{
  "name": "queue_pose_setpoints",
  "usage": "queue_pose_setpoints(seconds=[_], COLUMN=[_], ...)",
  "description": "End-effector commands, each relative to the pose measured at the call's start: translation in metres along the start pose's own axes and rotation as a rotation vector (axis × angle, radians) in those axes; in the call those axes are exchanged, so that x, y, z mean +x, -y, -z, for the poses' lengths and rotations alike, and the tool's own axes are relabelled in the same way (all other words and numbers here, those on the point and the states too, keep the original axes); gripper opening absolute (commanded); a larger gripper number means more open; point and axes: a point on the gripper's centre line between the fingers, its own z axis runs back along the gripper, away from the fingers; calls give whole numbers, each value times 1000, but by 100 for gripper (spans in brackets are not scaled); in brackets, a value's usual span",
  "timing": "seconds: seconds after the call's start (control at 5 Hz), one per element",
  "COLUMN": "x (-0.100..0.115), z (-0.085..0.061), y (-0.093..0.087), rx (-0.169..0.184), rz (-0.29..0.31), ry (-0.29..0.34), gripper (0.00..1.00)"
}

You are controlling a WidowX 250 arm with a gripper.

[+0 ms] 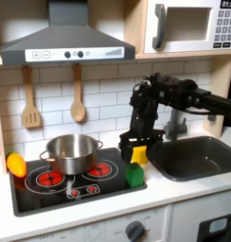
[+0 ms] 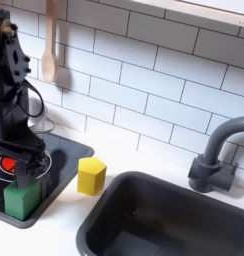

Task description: Reach green block

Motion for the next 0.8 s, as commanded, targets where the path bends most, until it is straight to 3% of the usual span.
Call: queue_pose_setpoints(seconds=[0.0, 0.6], x=[4, 8], z=[10, 23], y=[1, -1], rx=[0, -1], rz=[-2, -25], ry=[-17, -40], gripper=[100, 100])
